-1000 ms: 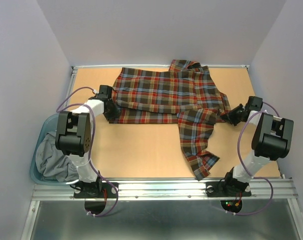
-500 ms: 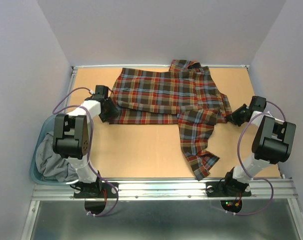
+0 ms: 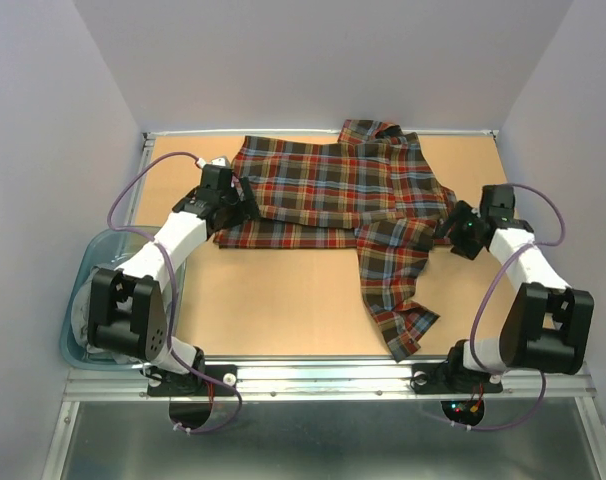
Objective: Fold and stack the long sleeve shirts
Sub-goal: Fold the shirt
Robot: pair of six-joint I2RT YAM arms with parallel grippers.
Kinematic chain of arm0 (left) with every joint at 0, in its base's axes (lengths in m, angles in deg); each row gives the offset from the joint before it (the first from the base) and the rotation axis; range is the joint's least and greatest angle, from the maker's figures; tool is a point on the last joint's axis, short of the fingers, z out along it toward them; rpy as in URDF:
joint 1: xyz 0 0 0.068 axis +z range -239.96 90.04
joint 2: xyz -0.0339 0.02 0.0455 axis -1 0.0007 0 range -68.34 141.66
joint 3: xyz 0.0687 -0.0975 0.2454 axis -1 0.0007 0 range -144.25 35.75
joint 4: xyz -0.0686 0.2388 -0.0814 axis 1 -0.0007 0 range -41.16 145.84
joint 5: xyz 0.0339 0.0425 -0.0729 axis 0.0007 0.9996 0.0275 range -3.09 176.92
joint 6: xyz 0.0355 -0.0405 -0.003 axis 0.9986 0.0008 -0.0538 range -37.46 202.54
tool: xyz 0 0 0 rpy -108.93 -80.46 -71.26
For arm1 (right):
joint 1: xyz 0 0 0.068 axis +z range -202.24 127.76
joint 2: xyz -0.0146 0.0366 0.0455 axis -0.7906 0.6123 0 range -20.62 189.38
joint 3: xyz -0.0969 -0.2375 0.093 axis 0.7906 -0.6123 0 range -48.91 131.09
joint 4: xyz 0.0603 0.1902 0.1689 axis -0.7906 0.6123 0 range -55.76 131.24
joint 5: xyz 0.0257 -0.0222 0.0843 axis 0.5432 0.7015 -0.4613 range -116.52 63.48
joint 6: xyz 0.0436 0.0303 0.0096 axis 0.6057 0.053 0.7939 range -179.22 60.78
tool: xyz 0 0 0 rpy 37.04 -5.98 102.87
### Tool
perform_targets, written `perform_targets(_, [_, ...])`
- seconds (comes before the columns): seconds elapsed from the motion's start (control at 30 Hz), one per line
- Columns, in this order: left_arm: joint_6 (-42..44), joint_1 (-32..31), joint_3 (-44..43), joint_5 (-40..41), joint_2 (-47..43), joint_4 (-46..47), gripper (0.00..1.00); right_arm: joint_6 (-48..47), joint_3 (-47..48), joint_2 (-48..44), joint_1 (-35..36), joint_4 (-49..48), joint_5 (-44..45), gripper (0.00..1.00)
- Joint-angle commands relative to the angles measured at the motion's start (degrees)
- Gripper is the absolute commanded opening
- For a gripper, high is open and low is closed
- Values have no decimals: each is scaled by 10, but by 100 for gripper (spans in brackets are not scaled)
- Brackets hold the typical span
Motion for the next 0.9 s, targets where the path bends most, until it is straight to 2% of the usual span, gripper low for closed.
perform_targets(0.0, [36,-10,25,27,-35,31,95,-18,-24,-40,79,110,50,70])
perform_targets(0.2, [63,-13,46,41,-62,52,94,35,-65,-60,152,159,85,71])
perform_targets(0.47, [108,-13,109,57,-99,114,94,55,-81,-75,177,235,103,72])
perform_targets(0.87, [112,-13,143,46,-105,153,94,81,-124,-48,232,236,82,73])
